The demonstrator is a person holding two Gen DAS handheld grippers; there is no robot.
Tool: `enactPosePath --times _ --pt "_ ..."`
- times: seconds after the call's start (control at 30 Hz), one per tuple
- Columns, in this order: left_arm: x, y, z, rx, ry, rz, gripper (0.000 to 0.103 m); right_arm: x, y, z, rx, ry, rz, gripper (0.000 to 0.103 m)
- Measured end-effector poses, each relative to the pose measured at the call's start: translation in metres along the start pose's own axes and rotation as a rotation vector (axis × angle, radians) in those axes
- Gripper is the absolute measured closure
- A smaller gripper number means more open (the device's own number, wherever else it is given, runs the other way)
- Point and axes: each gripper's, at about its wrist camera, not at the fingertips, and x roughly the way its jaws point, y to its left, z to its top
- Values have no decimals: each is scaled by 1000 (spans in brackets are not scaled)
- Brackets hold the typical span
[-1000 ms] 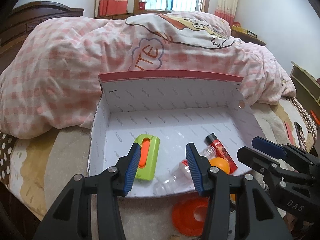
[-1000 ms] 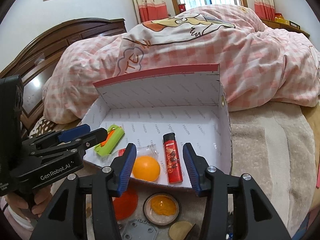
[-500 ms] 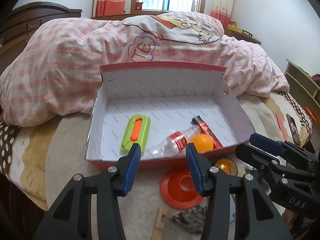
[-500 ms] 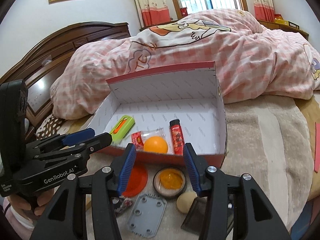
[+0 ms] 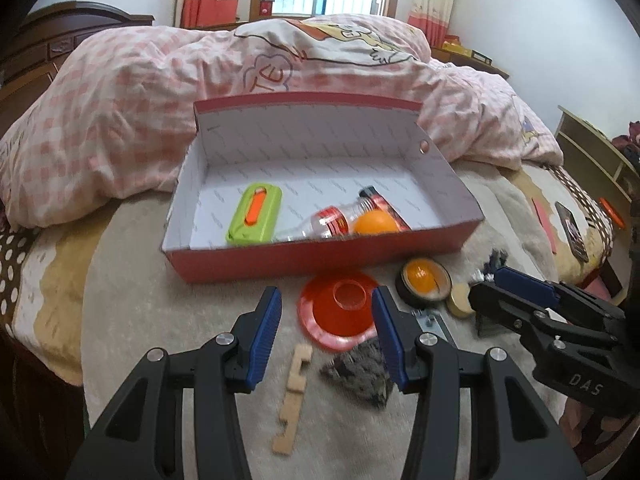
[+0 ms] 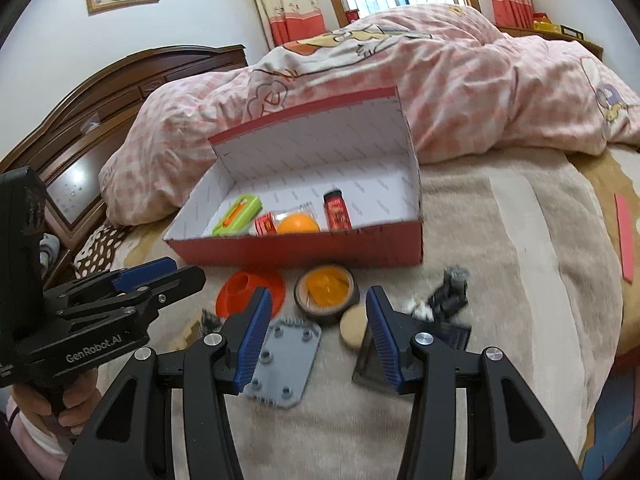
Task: Organize objects
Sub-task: 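Withdraw both open grippers from the box, then grasp the patterned fabric pouch with the left gripper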
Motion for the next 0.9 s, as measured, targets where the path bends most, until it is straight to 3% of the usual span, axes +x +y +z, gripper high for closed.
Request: enactPosePath --times 0.47,0.9 --pt "6 -24 -35 96 55 -67 56 -7 -2 -23 -12 25 -22 53" --pt "28 -31 -39 141 83 -12 56 -4 -4 -26 -3 39 -12 53"
